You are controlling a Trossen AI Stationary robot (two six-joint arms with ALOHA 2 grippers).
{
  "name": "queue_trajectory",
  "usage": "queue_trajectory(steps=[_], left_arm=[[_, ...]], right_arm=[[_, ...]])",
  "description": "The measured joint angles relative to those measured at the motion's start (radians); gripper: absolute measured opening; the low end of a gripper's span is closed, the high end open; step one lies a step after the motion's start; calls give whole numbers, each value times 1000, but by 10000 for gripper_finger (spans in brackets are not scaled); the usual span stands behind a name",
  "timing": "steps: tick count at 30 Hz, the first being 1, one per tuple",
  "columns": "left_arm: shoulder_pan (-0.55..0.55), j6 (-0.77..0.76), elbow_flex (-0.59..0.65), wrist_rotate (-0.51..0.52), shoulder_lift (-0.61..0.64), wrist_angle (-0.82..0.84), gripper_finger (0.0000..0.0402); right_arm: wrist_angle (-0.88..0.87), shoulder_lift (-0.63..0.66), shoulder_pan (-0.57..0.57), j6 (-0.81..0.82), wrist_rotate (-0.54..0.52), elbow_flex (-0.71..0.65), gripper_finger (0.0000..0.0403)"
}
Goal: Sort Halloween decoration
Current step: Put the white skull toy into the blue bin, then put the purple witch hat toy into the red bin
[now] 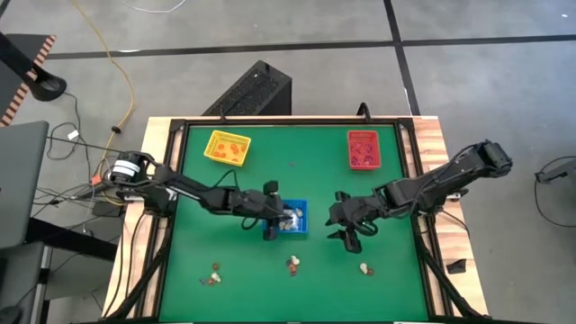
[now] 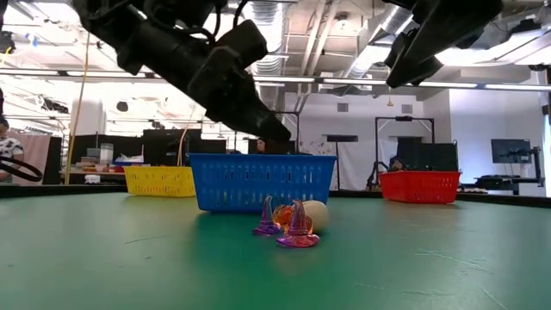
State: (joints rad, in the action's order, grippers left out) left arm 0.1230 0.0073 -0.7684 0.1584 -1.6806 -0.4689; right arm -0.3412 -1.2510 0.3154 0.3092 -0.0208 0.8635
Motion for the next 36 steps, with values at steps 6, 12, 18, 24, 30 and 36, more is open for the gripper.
queue_trajectory(steps=[6, 12, 18, 24, 30, 36], left_arm=[[5, -11, -42, -18, 3, 43, 163], [76, -58, -83, -271, 13, 18, 171], [246, -42, -116, -157, -90, -59, 169], [358, -22, -156, 24, -173, -80, 169], [390, -75, -191, 171, -282, -76, 167], [390, -92, -193, 250, -302, -65, 167]], right_arm=[[0, 0, 12, 3, -53, 0, 216], [-3, 0, 24, 38, -57, 0, 216], [-17, 0, 83, 31, -57, 0, 216], [-26, 0, 182, 75, -56, -29, 216], [-24, 0, 284, 134, -58, -51, 216], [-21, 0, 369, 206, -101, -65, 216]])
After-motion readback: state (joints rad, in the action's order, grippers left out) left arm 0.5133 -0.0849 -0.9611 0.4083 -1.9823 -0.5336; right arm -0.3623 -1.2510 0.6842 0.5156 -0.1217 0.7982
